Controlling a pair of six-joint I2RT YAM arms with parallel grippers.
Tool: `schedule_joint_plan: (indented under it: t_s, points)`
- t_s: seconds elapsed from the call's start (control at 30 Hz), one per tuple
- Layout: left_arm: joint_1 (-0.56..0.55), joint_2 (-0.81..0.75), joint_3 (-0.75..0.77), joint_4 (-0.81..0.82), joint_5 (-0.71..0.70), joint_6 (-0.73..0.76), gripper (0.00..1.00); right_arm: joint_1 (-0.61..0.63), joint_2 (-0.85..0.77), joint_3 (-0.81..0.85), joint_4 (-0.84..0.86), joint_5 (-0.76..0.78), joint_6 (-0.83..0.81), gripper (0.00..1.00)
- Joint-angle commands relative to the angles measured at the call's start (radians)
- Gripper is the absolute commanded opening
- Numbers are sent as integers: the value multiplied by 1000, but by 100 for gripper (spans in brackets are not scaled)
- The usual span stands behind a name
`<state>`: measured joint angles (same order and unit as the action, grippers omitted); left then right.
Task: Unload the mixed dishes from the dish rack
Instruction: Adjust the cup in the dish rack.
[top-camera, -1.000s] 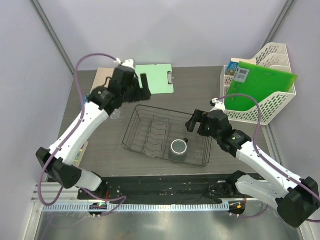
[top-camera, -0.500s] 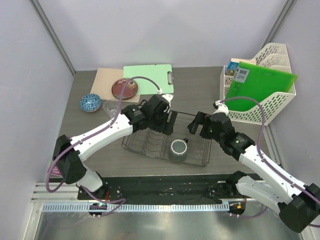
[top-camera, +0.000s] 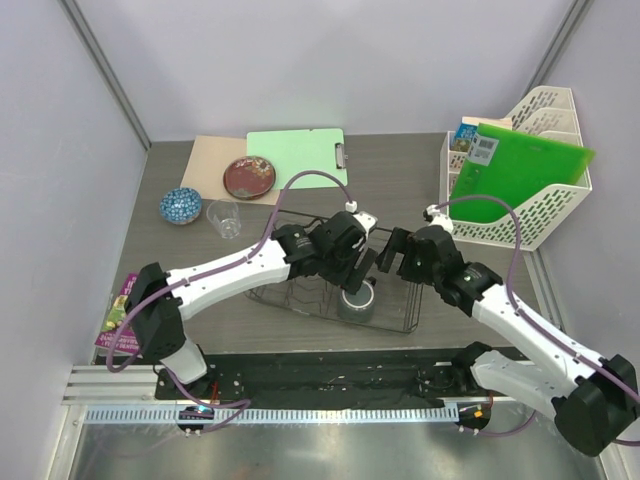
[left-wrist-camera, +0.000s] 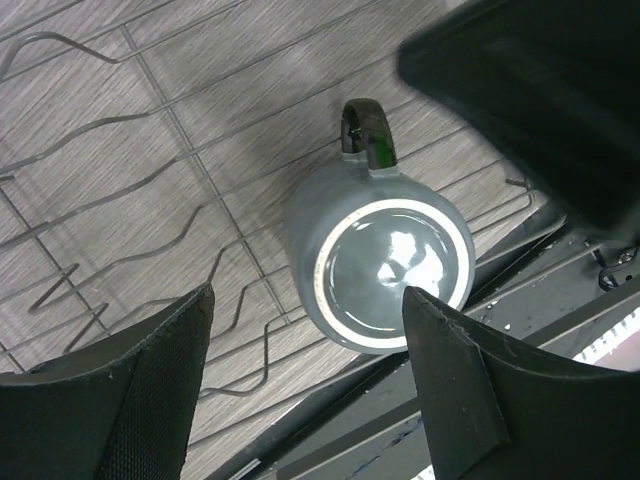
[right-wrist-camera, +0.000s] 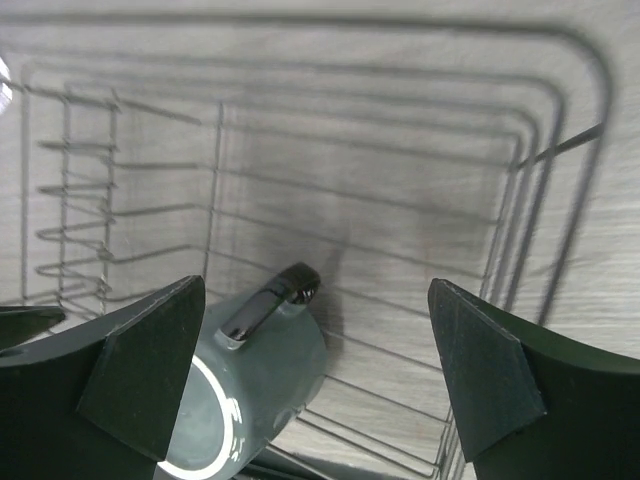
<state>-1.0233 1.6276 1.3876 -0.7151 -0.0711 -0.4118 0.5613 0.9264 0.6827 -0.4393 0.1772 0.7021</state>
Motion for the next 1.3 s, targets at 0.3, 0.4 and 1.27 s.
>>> schedule_joint_plan:
  t_s: [0.3, 0.4, 1.27]
  points:
    - [-9, -132, -81, 59, 2, -39, 74, 3, 22, -75, 37, -131, 76, 94]
    - [-9, -138, -88, 51, 10, -47, 73, 3, 8, -77, 30, -125, 73, 91]
    - [-83, -144, -72, 49, 42, -78, 76, 6, 77, -43, 47, -254, 53, 84]
